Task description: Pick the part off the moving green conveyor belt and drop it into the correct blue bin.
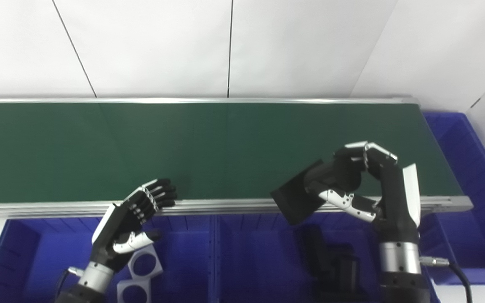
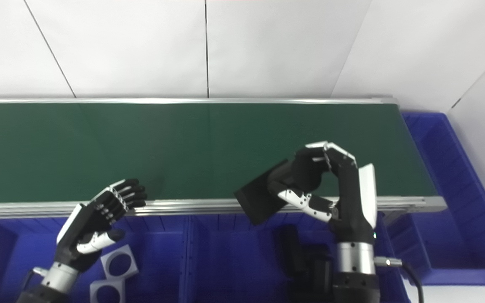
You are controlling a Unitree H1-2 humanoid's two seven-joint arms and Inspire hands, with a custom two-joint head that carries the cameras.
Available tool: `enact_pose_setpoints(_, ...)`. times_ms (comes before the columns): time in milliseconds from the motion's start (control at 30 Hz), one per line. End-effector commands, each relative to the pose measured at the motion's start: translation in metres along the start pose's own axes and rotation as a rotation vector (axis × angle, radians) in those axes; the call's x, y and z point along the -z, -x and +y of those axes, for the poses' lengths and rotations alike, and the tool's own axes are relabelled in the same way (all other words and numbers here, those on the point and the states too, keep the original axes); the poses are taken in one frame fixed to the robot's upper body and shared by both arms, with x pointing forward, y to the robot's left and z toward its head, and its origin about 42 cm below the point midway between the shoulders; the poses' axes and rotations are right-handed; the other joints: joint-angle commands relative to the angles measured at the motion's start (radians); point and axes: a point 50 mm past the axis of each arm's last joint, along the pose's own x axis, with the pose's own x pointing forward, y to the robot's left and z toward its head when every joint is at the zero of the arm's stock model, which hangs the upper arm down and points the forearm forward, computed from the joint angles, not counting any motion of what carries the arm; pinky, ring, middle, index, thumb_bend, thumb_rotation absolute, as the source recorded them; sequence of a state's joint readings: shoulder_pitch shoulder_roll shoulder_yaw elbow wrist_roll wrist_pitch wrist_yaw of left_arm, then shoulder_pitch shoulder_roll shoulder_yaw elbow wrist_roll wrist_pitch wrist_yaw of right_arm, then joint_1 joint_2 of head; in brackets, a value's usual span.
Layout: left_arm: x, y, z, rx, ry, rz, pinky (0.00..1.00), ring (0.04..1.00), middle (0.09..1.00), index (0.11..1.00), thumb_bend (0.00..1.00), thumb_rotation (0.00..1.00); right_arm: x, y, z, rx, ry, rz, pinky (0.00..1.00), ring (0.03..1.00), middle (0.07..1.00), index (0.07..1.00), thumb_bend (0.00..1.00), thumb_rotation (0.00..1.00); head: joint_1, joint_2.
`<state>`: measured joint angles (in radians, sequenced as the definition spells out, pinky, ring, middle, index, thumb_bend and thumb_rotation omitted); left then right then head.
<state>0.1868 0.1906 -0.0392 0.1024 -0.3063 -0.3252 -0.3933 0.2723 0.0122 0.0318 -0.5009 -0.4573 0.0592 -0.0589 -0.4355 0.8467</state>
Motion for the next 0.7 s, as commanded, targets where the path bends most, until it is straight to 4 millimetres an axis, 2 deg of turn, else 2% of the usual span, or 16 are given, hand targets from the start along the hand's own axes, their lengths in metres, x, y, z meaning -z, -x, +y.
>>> enact_pose_setpoints(0, -0.013, -0.003, 0.004, 0.011, -0.010, -0.044, 0.73, 0.746, 0.771, 0.782, 0.91, 0.41, 0.000, 0.006, 0.003, 0.042, -0.013, -0.051, 0.40, 0.442, 0.511, 0.486, 0.52, 0.00, 0.001, 0.000)
enact_pose_setpoints(333, -0.025, 0.001, 0.007, 0.007, -0.015, -0.039, 0.72, 0.736, 0.759, 0.775, 0.92, 0.41, 0.044, 0.030, 0.028, 0.095, -0.046, 0.119, 0.40, 0.439, 0.512, 0.491, 0.52, 0.00, -0.013, 0.045)
enact_pose_setpoints(533, -0.029, 0.002, 0.008, 0.008, -0.012, -0.035, 0.72, 0.731, 0.758, 0.773, 0.92, 0.40, 0.073, 0.040, 0.039, 0.113, -0.087, 0.239, 0.35, 0.413, 0.531, 0.503, 0.51, 0.00, -0.011, 0.053)
enact_pose_setpoints(667, -0.031, 0.003, 0.007, 0.011, -0.012, -0.035, 0.72, 0.733, 0.760, 0.774, 0.92, 0.40, 0.086, 0.044, 0.044, 0.113, -0.097, 0.265, 0.37, 0.417, 0.523, 0.494, 0.52, 0.00, -0.003, 0.054)
